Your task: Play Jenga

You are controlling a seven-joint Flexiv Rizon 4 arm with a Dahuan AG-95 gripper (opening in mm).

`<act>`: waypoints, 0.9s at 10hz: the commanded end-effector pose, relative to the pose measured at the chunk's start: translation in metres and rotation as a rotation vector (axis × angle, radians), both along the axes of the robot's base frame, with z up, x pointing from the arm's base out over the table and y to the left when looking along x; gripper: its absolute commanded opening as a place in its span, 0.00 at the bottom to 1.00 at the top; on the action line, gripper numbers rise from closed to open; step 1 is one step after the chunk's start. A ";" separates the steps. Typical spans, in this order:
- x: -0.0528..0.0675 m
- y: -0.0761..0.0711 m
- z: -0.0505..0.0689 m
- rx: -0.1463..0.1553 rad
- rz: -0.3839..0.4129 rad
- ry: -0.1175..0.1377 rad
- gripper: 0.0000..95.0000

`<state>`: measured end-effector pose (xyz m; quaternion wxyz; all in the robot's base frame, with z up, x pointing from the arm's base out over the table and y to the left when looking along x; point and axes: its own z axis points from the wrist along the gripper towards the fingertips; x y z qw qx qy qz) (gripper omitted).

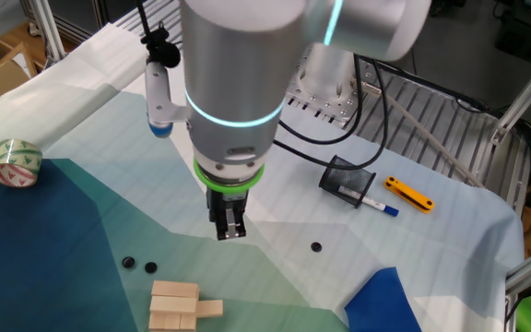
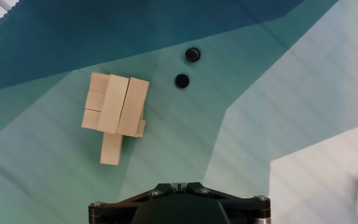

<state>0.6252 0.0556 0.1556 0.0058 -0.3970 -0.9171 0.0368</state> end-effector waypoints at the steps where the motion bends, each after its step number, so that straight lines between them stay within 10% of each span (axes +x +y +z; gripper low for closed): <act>1: -0.001 0.000 0.000 -0.001 -0.001 0.038 0.00; 9: -0.001 0.000 0.000 0.088 0.031 0.048 0.00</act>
